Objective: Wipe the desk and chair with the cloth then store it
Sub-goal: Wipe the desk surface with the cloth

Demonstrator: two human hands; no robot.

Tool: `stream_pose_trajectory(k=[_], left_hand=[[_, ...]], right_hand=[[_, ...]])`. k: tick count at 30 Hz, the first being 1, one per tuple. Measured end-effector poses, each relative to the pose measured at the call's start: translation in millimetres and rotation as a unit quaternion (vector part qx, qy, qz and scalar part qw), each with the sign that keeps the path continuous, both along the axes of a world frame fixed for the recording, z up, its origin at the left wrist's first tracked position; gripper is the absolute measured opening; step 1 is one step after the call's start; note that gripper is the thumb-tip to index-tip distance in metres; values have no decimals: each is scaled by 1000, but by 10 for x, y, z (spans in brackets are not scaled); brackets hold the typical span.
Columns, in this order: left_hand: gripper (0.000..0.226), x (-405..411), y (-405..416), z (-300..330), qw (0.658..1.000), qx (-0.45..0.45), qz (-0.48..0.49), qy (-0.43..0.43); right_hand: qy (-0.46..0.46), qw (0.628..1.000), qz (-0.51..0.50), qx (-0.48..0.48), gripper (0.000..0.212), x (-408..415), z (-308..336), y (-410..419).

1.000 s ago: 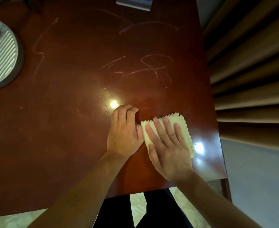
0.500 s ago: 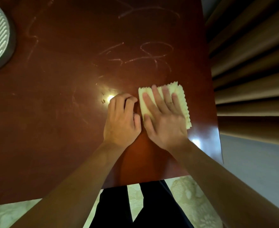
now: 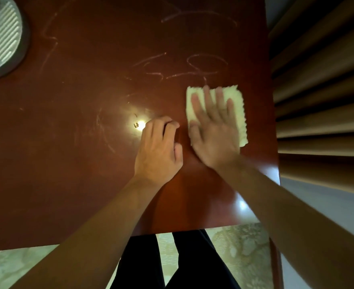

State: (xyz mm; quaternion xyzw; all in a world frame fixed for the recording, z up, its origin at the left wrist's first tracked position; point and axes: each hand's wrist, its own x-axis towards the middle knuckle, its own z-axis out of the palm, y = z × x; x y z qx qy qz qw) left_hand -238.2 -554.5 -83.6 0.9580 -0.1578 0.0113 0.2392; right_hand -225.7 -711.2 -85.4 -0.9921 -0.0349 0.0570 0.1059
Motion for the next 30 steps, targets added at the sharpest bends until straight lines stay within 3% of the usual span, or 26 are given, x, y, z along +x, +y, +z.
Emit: stream_pose_trajectory(k=[6, 14, 19, 24, 30], left_hand=[[36, 7, 2, -3, 1000, -17, 10, 3], [39, 16, 6, 15, 1000, -4, 5, 12], [29, 16, 6, 5, 999, -31, 9, 11], [25, 10, 15, 11, 999, -33, 10, -7], [28, 28, 7, 12, 1000, -21, 11, -4]], right_hand=[[-27, 996, 89, 11, 55, -343, -59, -113], [13, 998, -54, -30, 63, 831, 14, -224], [4, 999, 46, -13, 60, 602, -1, 289], [-28, 992, 121, 16, 51, 197, -43, -39], [2, 1000, 17, -8, 60, 811, 37, -298]])
